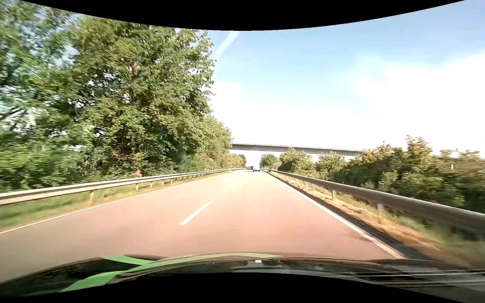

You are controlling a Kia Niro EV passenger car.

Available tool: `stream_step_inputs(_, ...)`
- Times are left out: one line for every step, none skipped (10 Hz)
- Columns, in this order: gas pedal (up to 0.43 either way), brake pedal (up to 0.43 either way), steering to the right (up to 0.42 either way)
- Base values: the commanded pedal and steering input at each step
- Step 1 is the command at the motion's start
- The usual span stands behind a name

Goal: Follow the waypoints while adhering to traffic rules and regulations

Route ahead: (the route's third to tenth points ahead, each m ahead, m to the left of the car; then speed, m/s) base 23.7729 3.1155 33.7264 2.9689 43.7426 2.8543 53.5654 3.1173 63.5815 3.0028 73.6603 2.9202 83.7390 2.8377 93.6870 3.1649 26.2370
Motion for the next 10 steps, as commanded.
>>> stream_step_inputs(0.228,0.0,-0.001)
stream_step_inputs(0.228,0.0,-0.001)
stream_step_inputs(0.22,0.0,-0.001)
stream_step_inputs(0.22,0.0,-0.001)
stream_step_inputs(0.22,0.0,-0.001)
stream_step_inputs(0.22,0.0,0.0)
stream_step_inputs(0.228,0.0,-0.001)
stream_step_inputs(0.24,0.0,-0.001)
stream_step_inputs(0.248,0.0,-0.001)
stream_step_inputs(0.26,0.0,-0.001)
